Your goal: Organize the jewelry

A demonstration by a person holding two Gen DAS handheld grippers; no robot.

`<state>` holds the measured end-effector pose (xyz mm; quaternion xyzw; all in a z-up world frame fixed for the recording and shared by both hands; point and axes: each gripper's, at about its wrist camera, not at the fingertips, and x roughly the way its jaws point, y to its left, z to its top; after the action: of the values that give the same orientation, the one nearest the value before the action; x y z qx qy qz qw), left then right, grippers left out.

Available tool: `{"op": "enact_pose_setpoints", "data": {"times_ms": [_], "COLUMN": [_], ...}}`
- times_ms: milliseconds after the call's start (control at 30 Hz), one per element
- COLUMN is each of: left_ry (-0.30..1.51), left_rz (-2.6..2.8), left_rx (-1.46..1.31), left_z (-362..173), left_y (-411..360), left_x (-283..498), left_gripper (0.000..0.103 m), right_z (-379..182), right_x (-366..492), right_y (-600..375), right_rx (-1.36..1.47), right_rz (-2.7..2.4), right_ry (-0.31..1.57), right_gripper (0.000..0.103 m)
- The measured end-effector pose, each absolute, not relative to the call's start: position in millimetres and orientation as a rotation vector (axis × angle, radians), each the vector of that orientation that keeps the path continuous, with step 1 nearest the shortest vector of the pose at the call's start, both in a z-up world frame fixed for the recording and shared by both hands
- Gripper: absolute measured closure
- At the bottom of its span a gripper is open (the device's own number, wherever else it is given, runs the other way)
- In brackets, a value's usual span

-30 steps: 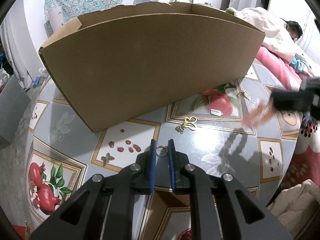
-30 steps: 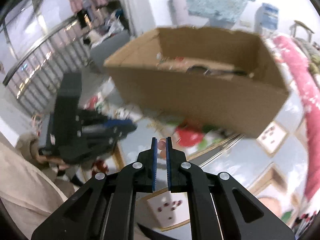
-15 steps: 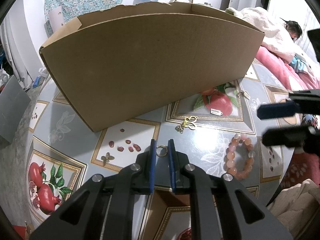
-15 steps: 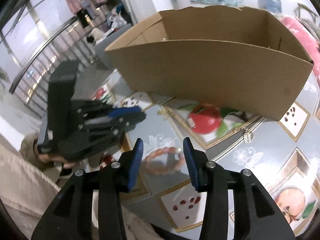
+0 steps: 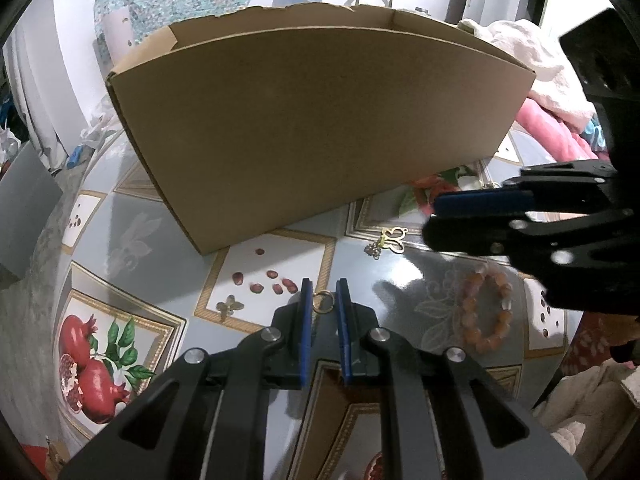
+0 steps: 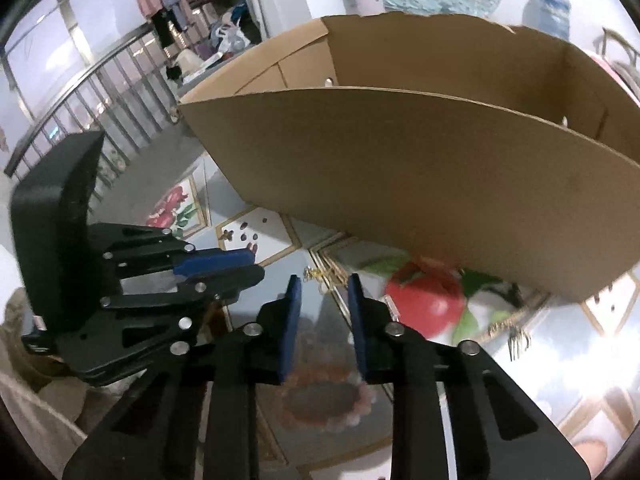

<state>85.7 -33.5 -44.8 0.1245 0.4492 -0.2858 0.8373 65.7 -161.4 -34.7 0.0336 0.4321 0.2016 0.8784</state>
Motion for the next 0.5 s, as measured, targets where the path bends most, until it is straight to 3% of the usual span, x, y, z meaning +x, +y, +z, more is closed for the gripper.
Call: {"op": "enact_pose_setpoints", "data": {"times_ms": [267,500], "left_ry": [0.950,0.949], "left_rz": [-0.605,-0.602], "left_rx": [0.264,0.266], "left_z": [-45.3,-45.5], "left_y": [-33.1,-32.0], "left_x": [86.0,86.8], "left_gripper": [0.092,0.092], "right_z": [-50.9,-36.5], "right_x": [72.5,44.8], "right_y": [-155.2,-186.2], "right_rx": [0.017,0.094], "right_rz": [0.428,0.385], "right_ry": [0.954,0.938], "right_gripper": [0.100,0.097]}}
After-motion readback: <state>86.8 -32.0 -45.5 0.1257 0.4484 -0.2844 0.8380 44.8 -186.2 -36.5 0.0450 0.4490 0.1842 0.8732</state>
